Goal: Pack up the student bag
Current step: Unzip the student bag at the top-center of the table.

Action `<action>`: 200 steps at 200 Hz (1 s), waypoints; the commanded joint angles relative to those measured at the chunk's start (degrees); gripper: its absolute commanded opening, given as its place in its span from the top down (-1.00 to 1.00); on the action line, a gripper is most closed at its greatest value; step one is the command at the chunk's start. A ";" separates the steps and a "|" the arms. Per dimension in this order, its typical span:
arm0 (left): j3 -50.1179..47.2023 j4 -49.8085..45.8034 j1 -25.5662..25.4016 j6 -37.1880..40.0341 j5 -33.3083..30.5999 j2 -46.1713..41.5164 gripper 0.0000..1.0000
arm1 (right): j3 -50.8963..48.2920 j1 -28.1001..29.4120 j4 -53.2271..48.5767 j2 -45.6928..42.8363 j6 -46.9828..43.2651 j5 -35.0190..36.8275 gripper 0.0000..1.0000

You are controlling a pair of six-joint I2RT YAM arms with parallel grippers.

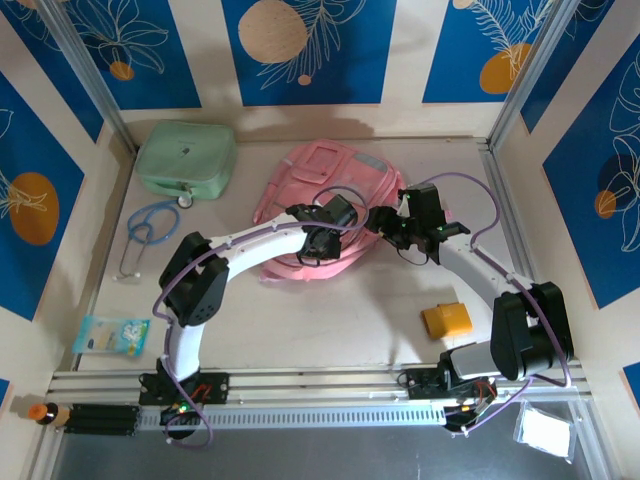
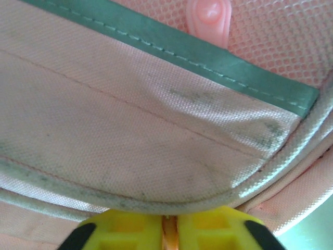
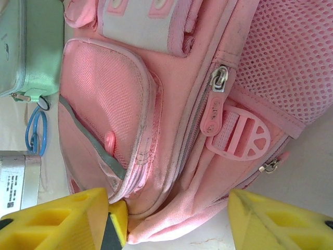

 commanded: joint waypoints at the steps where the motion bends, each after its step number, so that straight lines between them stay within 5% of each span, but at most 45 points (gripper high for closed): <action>1: 1.39 -1.64 -0.49 1.35 -1.29 -0.59 0.85 | 0.22 -0.30 -0.75 0.53 0.98 -1.03 -0.24; 52: -1.62 3.82 -0.39 4.57 1.22 -4.57 1.00 | -0.33 -0.27 0.91 1.29 3.65 -3.91 -0.23; 115: -6.71 17.74 0.32 8.38 16.54 -6.74 1.00 | 1.51 -1.17 7.08 9.15 15.88 -14.82 0.06; 200: -5.03 16.69 0.41 10.99 17.80 -4.49 1.00 | 4.81 -1.03 4.23 14.23 16.67 -13.92 0.28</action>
